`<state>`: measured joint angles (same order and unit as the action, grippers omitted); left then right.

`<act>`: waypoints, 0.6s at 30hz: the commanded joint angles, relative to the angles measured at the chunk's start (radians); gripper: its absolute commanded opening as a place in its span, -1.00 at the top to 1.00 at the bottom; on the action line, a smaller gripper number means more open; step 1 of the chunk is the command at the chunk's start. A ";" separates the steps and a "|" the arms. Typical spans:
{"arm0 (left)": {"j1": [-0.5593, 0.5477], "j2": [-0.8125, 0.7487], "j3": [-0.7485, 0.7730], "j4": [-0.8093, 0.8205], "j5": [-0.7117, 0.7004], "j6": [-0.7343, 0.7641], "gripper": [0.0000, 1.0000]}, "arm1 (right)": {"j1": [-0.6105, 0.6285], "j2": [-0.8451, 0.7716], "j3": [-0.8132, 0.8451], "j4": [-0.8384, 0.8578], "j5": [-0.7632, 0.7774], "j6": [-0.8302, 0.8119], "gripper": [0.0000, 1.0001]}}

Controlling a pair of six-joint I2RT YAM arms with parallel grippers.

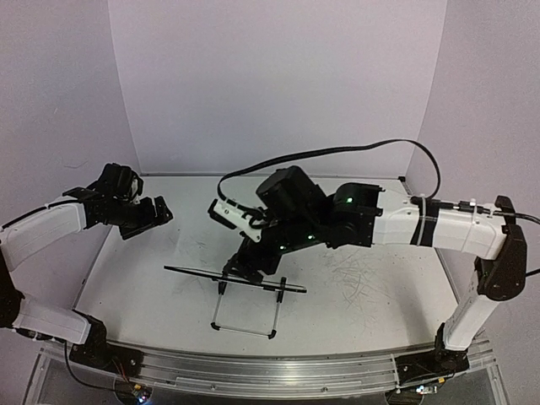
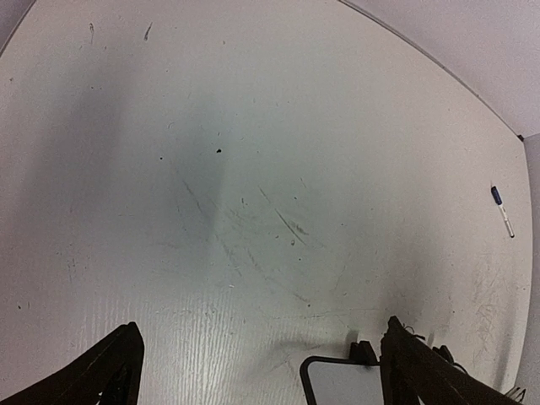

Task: Write a sentence on the whiteboard
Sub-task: Move the whiteboard to the corner of the board.

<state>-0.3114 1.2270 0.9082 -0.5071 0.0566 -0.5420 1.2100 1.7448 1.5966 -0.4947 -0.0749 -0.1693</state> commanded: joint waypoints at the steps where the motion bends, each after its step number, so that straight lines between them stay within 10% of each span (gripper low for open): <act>1: -0.006 -0.043 -0.010 0.048 -0.005 -0.022 -0.99 | 0.062 0.053 0.097 -0.086 0.168 -0.021 -0.75; 18: -0.009 -0.057 -0.002 0.062 0.000 -0.024 -0.99 | 0.133 0.242 0.279 -0.209 0.304 -0.049 -0.29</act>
<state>-0.3153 1.1904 0.8932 -0.4854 0.0570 -0.5564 1.3365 1.9653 1.8235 -0.6803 0.1765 -0.2033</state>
